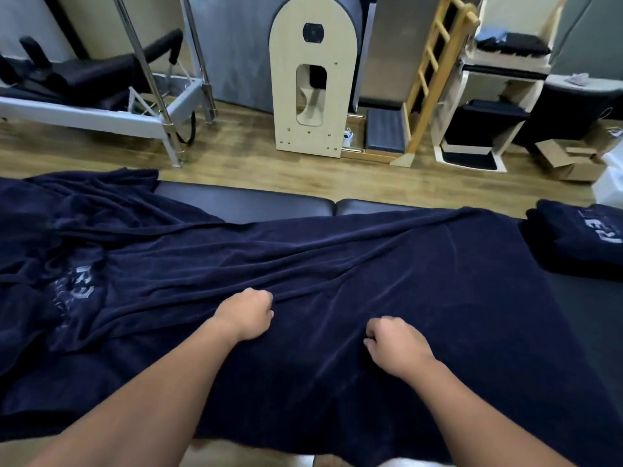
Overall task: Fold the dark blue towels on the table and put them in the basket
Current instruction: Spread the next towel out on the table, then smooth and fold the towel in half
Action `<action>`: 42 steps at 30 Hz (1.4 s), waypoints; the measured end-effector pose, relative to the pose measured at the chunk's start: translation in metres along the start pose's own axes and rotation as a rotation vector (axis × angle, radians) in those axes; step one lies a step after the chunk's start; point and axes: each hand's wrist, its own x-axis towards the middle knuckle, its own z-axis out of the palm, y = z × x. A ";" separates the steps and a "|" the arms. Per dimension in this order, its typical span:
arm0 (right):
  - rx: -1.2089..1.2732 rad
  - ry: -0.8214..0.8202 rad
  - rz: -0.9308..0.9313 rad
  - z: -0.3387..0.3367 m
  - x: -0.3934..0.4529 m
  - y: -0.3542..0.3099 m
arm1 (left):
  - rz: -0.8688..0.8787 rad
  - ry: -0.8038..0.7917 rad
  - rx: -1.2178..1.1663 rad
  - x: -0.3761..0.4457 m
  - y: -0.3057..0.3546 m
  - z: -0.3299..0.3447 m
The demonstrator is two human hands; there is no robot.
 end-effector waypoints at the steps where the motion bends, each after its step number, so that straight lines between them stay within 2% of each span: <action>1: 0.022 0.019 -0.002 -0.006 0.017 0.002 | -0.030 0.014 -0.010 0.013 0.002 -0.006; 10: 0.178 0.092 -0.035 -0.050 0.148 0.011 | -0.165 0.121 -0.184 0.104 0.009 -0.033; 14: 0.205 0.171 -0.025 -0.065 0.201 0.015 | -0.292 0.158 -0.276 0.141 0.003 -0.048; 16: 0.217 0.173 0.013 -0.074 0.227 0.014 | -0.372 0.128 -0.281 0.160 -0.005 -0.054; 19: 0.110 0.072 0.074 -0.085 0.261 0.014 | -0.429 0.029 -0.295 0.189 -0.016 -0.063; 22: 0.016 -0.026 0.160 -0.087 0.281 0.015 | -0.390 0.044 -0.269 0.213 -0.026 -0.075; 25: -0.006 -0.029 0.201 -0.093 0.295 0.013 | -0.377 0.053 -0.252 0.239 -0.036 -0.088; 28: 0.015 -0.033 0.251 -0.105 0.311 0.011 | -0.340 0.238 -0.263 0.280 -0.042 -0.110; 30: 0.091 0.077 0.320 -0.114 0.323 0.011 | -0.286 0.330 -0.306 0.304 -0.037 -0.131; 32: 0.237 0.231 0.320 -0.119 0.337 0.012 | -0.237 0.354 -0.382 0.324 -0.031 -0.146; 34: 0.310 0.226 0.252 -0.120 0.344 0.009 | -0.177 0.226 -0.376 0.331 -0.021 -0.146; 37: 0.179 0.074 0.220 -0.103 0.329 0.004 | -0.067 -0.010 -0.142 0.315 0.006 -0.121; 39: 0.105 0.060 0.181 -0.084 0.305 0.004 | 0.060 -0.046 0.016 0.294 0.038 -0.097; 42: 0.105 0.080 0.160 -0.058 0.266 0.013 | 0.195 -0.119 0.082 0.261 0.096 -0.064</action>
